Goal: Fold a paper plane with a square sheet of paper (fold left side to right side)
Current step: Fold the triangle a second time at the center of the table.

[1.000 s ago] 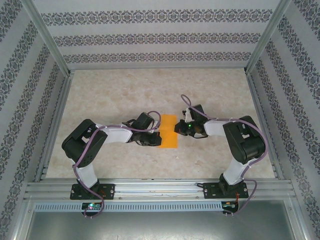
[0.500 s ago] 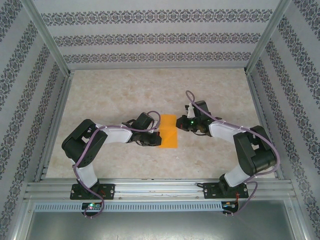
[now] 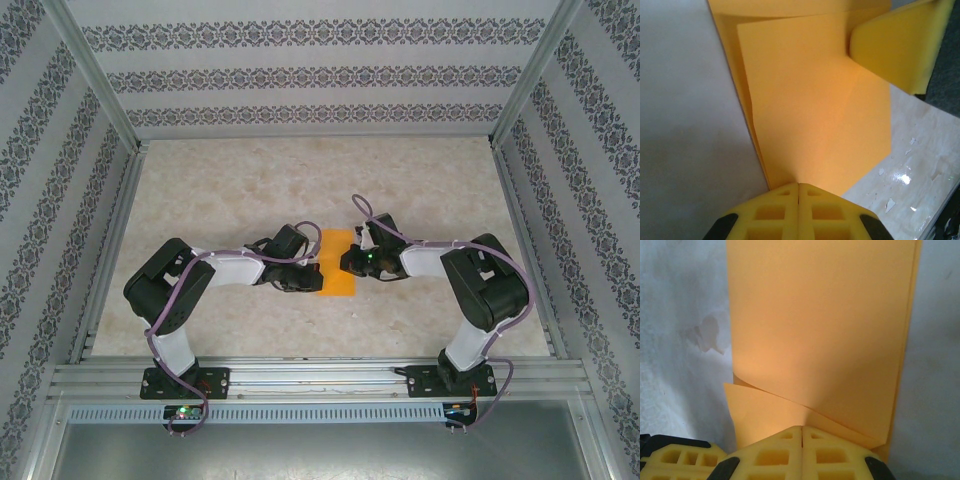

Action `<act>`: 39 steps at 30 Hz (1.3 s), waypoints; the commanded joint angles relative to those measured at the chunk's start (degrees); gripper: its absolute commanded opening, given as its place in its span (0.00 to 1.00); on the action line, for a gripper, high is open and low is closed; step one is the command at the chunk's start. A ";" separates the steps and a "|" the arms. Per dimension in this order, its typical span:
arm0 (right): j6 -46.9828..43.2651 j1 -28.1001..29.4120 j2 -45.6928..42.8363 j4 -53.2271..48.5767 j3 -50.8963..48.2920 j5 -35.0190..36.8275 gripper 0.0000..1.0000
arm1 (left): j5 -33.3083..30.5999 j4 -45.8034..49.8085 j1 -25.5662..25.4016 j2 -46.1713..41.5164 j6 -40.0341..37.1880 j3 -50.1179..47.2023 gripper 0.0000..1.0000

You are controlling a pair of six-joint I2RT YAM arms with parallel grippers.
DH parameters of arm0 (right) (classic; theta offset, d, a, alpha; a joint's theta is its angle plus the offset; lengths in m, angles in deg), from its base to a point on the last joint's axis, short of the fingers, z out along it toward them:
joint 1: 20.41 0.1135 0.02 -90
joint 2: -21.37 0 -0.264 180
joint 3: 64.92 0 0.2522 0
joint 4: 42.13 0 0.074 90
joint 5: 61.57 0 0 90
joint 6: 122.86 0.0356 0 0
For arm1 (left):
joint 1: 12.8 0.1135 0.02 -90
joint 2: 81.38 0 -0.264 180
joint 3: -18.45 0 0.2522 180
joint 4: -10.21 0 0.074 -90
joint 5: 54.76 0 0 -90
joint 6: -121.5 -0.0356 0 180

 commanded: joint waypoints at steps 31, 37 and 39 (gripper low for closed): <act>-1.82 -0.38 3.23 -3.40 -1.77 1.77 0.00 | 2.13 6.30 -1.11 7.94 -1.55 11.79 0.00; -2.60 -0.62 3.50 -4.81 -1.24 2.39 0.00 | 0.89 7.81 -1.15 8.14 -2.43 10.15 0.00; -2.85 -0.81 3.59 -5.23 -1.21 2.53 0.00 | 0.84 8.32 -1.20 7.85 -2.78 9.41 0.00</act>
